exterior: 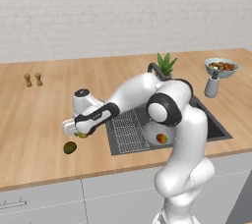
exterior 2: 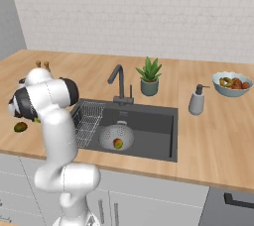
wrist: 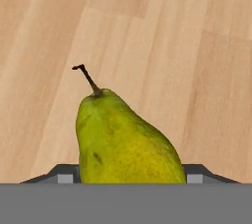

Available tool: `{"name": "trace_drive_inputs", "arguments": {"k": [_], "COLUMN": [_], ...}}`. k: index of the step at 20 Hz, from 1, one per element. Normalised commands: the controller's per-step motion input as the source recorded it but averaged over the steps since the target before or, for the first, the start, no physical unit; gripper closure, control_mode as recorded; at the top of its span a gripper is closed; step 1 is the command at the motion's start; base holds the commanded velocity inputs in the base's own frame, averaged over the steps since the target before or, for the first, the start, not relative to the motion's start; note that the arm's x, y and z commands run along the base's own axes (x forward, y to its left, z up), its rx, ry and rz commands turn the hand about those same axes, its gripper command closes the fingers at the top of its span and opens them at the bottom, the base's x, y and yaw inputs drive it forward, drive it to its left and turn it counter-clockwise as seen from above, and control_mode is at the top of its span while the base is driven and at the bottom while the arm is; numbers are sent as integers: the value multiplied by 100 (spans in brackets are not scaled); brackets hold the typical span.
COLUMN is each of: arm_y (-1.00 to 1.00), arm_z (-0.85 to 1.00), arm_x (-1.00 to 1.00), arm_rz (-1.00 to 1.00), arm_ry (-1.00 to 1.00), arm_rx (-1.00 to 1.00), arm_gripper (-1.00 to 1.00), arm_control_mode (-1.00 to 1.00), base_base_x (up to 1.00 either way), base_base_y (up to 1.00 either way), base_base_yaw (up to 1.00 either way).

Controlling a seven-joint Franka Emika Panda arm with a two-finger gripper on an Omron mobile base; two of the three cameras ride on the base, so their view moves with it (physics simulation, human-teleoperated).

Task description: Put the colander in the sink, put the pear, mango, mango in the colander, and turn on the sink faucet and pour water over the colander.

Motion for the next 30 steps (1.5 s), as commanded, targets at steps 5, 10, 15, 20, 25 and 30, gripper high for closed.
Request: {"name": "trace_drive_inputs", "arguments": {"k": [5, 10, 15, 20, 25, 30], "arm_y": [-76, -100, -100, -100, -100, -100], "arm_z": [42, 38, 38, 32, 26, 24], "arm_x": [-48, -73, -54, -26, -16, 0], "arm_rz": [-1, -4, -7, -8, -4, -4], "arm_ry": [0, 0, 0, 0, 0, 6], "arm_rx": [0, 4, 3, 2, 5, 6], "arm_gripper": [100, 100, 100, 100, 100, 100], "arm_control_mode": [-100, -100, -100, -100, -100, -100], "base_base_x": [0, 0, 0, 0, 0, 0], "base_base_y": [0, 0, 0, 0, 0, 0], "base_base_yaw": [0, 0, 0, 0, 0, 0]}}
